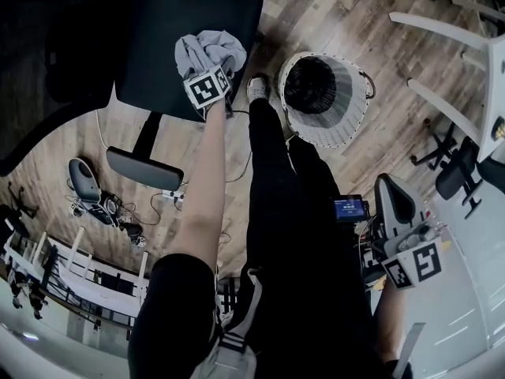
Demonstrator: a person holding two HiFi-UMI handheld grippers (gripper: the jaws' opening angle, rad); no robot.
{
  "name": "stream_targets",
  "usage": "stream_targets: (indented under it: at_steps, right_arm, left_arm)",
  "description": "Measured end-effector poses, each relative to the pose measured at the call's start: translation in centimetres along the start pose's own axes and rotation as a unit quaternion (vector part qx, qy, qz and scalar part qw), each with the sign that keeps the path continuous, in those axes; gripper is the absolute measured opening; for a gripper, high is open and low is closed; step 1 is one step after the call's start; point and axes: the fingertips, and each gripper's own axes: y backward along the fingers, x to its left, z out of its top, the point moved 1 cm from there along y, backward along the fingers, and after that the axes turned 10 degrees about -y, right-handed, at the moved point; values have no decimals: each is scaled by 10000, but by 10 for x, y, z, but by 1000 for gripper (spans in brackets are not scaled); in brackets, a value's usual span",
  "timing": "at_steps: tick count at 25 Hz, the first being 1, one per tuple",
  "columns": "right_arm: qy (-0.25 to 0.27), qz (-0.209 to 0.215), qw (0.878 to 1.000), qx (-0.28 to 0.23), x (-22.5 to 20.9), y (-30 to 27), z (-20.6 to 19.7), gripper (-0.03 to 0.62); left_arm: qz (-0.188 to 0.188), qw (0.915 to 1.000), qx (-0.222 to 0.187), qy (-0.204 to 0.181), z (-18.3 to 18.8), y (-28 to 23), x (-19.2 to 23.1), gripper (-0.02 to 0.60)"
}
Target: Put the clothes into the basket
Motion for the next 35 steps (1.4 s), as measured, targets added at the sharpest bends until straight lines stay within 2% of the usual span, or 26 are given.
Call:
stream_targets:
  at_steps: [6, 10, 13, 21, 22, 25, 26, 32, 35]
  right_arm:
    - [-177, -25, 9998, 53, -2, -4, -5, 17]
    - [-368, 53, 9993, -23, 0, -9, -3, 17]
    - [-338, -129, 9993, 96, -11, -5, -11, 17]
    - [-425, -204, 9987, 172, -17, -1, -23, 17]
    - [-431, -204, 9987, 161, -17, -1, -23, 17]
    - [-431, -213, 9988, 135, -16, -1, -24, 17]
    - [-434, -221, 9987, 129, -17, -1, -26, 17]
    - [-421, -209, 9989, 46, -15, 6, -30, 17]
    - [-346, -182, 9992, -88, -11, 12, -25, 17]
  left_arm:
    - [46, 9994, 303, -129, -6, -28, 6, 528]
    - [-12, 9979, 538, -373, -11, -44, 4, 528]
    - [-1, 9979, 548, -353, -12, -52, 5, 526]
    - [225, 9967, 556, -546, -16, -57, 11, 522]
    - [262, 9964, 567, -579, -16, -55, 13, 508]
    - [504, 9938, 606, -780, -16, -50, 27, 339]
    - [478, 9936, 599, -829, -16, -50, 28, 305]
    - [176, 9895, 681, -1265, -13, -46, 23, 181]
    - [81, 9836, 805, -1611, -11, -33, 19, 148]
